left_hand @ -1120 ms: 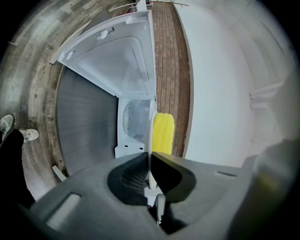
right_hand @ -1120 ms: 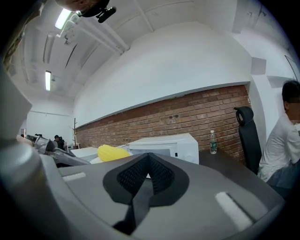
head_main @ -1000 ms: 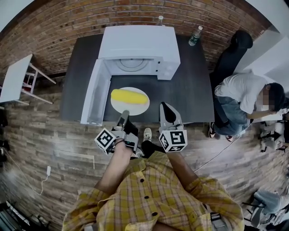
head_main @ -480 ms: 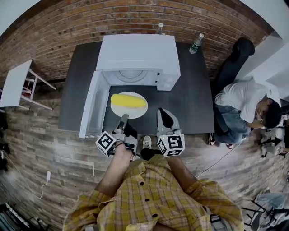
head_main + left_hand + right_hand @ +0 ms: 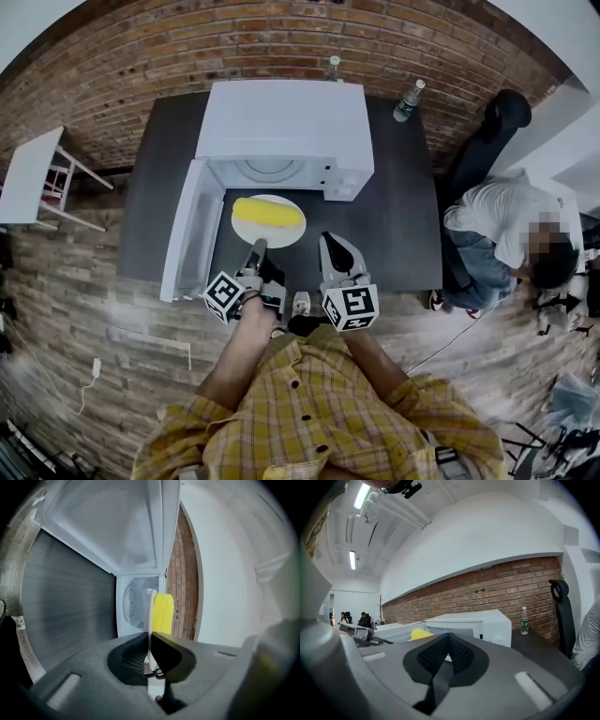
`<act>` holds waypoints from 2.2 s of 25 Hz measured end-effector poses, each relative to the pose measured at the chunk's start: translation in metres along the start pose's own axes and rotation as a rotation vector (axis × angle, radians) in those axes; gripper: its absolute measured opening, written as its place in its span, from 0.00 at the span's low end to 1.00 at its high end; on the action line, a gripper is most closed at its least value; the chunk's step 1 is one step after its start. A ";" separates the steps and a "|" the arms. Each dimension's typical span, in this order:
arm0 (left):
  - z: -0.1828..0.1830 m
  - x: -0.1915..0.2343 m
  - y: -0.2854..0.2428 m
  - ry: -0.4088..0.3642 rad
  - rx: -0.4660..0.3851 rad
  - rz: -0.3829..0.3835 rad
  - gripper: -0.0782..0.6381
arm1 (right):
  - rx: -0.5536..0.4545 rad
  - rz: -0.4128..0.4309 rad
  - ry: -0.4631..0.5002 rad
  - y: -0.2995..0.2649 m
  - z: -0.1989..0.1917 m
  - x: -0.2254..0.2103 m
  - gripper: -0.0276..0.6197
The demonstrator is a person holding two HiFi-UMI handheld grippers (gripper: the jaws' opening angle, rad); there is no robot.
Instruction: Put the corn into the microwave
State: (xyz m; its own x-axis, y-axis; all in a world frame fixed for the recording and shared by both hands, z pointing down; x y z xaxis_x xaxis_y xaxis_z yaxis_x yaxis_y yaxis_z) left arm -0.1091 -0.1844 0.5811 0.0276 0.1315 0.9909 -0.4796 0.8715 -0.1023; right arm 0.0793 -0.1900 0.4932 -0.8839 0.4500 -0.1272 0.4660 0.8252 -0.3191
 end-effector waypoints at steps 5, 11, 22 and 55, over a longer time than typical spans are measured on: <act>0.008 0.013 -0.016 -0.023 -0.015 0.034 0.13 | 0.015 0.007 -0.001 -0.008 -0.001 -0.003 0.05; 0.016 0.026 -0.035 -0.020 -0.034 0.030 0.13 | 0.020 0.028 0.030 -0.014 0.002 -0.001 0.05; 0.029 0.041 -0.066 -0.024 -0.090 0.028 0.13 | 0.034 0.058 0.046 -0.030 0.000 -0.006 0.05; 0.072 0.090 -0.157 0.007 -0.164 0.080 0.14 | 0.076 0.068 0.031 -0.072 -0.009 -0.041 0.05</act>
State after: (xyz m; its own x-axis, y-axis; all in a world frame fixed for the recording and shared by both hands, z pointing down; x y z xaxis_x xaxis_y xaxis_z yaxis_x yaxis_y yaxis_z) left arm -0.0946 -0.3433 0.6926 0.0011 0.2065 0.9784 -0.3307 0.9235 -0.1945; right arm 0.0819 -0.2649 0.5300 -0.8480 0.5158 -0.1223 0.5199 0.7644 -0.3812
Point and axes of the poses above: the fingertips, and each gripper's own axes: y backward along the fingers, x to its left, z out of its top, the point moved 6 cm from there along y, backward along the fingers, and after that the axes turned 10 degrees about x, right-handed, at the moved point
